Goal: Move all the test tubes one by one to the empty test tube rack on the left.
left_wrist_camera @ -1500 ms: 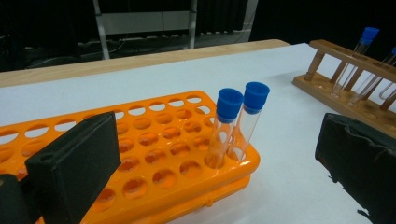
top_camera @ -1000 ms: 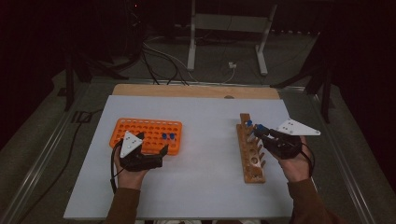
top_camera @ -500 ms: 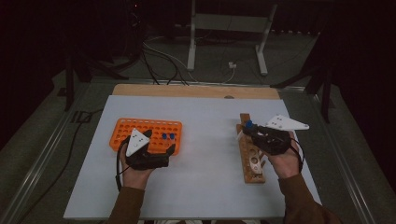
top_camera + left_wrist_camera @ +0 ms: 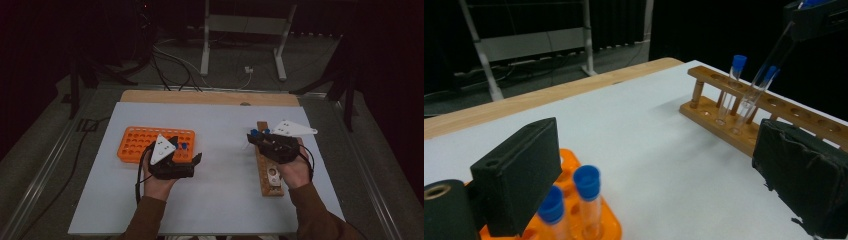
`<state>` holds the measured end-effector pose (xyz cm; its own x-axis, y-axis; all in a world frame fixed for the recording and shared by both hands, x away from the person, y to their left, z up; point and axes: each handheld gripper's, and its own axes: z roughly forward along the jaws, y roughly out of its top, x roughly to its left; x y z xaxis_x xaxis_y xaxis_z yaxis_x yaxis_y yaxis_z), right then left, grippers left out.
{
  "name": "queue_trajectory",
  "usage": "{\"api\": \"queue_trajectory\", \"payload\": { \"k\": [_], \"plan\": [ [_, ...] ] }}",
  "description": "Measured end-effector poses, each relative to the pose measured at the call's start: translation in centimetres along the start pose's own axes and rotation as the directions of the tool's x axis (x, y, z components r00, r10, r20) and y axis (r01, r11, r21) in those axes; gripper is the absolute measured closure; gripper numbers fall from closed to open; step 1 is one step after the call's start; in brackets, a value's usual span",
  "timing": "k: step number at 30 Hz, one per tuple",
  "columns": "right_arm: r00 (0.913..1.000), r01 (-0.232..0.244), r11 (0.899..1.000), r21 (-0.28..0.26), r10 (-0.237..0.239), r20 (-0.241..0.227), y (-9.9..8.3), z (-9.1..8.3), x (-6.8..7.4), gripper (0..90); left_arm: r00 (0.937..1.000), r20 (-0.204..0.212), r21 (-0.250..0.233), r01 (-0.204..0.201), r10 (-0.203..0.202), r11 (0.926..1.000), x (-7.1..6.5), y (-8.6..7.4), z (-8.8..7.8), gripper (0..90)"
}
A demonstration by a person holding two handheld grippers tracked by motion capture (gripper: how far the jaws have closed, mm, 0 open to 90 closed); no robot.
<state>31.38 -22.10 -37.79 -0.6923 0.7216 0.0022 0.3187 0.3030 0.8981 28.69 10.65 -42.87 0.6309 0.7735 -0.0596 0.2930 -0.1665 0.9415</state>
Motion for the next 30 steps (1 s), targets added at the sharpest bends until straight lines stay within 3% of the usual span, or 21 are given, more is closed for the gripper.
{"api": "queue_trajectory", "payload": {
  "k": [18, 26, 30],
  "plan": [
    [0.9973, 0.043, 0.999, 0.031, -0.041, -0.06, 0.5, 1.9, 2.6, 77.1, 0.9958, 0.072, 0.022, -0.057, 0.055, 0.9981, -1.9, 0.2, 2.6, 11.5],
    [0.9941, 0.057, 0.998, 0.041, -0.053, -0.095, 0.9, 2.8, 3.8, 77.1, 0.9927, 0.089, 0.036, -0.086, 0.082, 0.9957, -2.5, 0.4, 3.5, 17.7],
    [0.9927, 0.06, 0.997, 0.05, -0.055, -0.108, 1.0, 3.3, 4.2, 77.1, 0.9908, 0.096, 0.038, -0.1, 0.096, 0.9943, -2.8, 0.4, 4.0, 25.1]
  ]
}}
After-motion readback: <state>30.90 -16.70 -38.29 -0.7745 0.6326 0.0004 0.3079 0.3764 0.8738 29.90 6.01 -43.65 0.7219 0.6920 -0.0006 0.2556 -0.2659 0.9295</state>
